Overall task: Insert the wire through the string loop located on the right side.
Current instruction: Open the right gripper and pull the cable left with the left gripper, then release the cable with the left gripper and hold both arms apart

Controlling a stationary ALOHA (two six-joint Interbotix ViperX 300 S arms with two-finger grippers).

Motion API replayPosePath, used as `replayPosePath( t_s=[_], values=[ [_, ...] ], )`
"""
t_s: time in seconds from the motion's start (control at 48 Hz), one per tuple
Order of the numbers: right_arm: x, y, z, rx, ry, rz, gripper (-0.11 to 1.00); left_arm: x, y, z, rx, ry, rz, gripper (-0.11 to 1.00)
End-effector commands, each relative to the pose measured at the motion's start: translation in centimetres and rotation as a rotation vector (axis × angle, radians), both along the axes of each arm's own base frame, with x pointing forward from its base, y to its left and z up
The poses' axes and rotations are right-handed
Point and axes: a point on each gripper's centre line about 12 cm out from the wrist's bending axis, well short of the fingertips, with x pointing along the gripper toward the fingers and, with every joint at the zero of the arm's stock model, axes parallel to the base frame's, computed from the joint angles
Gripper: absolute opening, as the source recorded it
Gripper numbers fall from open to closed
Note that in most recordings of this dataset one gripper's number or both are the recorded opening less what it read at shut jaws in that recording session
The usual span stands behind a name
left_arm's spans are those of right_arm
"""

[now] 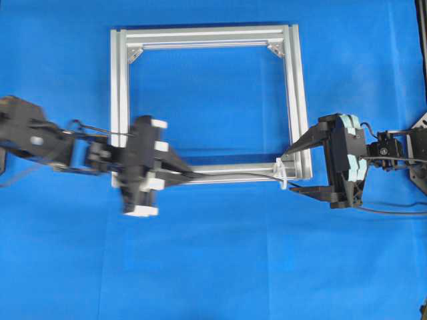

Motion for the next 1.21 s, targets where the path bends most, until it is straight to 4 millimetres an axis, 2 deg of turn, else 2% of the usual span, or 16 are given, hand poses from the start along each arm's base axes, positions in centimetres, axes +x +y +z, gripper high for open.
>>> replayPosePath(
  t_s=[0.0, 0.271, 0.458, 1.104, 1.125, 1.187],
  values=[
    [0.5, 0.0, 0.7, 0.001, -0.032, 0.000, 0.93, -1.9, -0.2, 1.1, -0.002, -0.028, -0.013, 0.08],
    [0.6, 0.0, 0.8, 0.001, -0.034, 0.002, 0.93, -8.9, -0.1, 1.3, -0.004, -0.058, -0.049, 0.08],
    [0.7, 0.1, 0.9, 0.001, -0.034, 0.002, 0.93, -11.7, 0.3, 0.7, -0.004, -0.049, -0.051, 0.08],
    [0.7, 0.1, 0.9, 0.001, -0.034, 0.002, 0.93, -12.1, 0.4, 0.3, 0.000, -0.014, -0.053, 0.08],
    [0.7, 0.1, 0.9, 0.001, -0.034, 0.002, 0.93, -12.0, 0.4, 0.4, -0.002, -0.017, -0.050, 0.10],
    [0.7, 0.1, 0.9, 0.001, -0.037, 0.002, 0.93, -12.1, 0.4, 0.4, -0.002, -0.015, -0.050, 0.24]
  ],
)
